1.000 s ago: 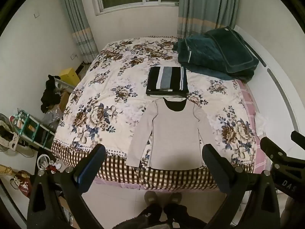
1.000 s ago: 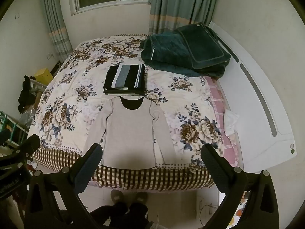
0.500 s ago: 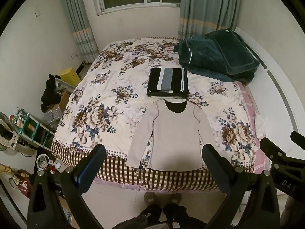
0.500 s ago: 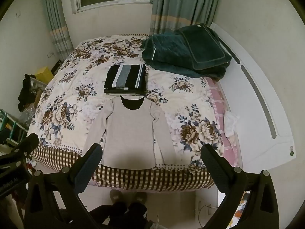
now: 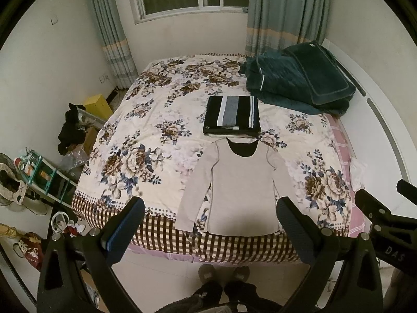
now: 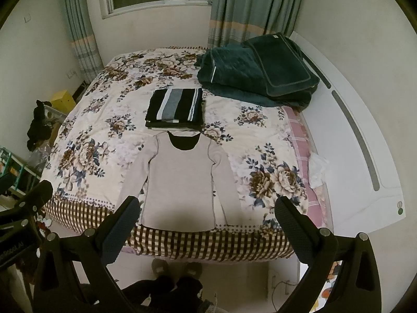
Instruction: Fold small clothes
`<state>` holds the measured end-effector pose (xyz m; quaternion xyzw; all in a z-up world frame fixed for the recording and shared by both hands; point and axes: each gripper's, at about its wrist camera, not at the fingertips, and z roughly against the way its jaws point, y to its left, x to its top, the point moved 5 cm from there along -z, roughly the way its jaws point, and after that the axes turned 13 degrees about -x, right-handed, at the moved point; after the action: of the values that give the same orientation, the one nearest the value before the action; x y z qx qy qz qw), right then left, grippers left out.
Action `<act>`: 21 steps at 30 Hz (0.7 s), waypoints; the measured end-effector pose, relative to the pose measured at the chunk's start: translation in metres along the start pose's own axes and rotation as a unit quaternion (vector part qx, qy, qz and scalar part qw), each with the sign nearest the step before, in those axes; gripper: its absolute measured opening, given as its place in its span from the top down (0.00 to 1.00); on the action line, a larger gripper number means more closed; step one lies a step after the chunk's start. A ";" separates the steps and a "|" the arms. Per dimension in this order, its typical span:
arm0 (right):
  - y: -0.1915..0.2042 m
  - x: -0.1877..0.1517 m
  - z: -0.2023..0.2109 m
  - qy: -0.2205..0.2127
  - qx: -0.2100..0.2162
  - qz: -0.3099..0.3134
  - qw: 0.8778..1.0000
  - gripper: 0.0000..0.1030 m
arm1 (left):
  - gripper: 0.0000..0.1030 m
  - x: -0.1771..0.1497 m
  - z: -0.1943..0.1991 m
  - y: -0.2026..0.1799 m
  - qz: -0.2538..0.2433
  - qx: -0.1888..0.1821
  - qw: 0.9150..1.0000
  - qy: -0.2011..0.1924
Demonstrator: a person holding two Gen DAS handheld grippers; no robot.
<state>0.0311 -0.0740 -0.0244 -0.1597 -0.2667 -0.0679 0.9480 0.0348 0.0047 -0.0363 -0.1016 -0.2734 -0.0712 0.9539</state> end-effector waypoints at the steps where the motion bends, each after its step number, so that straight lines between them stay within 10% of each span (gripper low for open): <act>1: 0.000 0.000 0.000 0.001 0.001 0.000 1.000 0.00 | 0.00 0.000 -0.001 -0.001 -0.001 0.001 1.000 -0.001; 21: 0.000 0.001 0.007 0.000 0.001 0.002 1.000 0.00 | 0.00 0.006 0.008 -0.008 -0.004 0.000 1.000 -0.006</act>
<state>0.0288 -0.0717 -0.0187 -0.1595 -0.2661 -0.0661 0.9484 0.0339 -0.0015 -0.0253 -0.1012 -0.2791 -0.0744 0.9520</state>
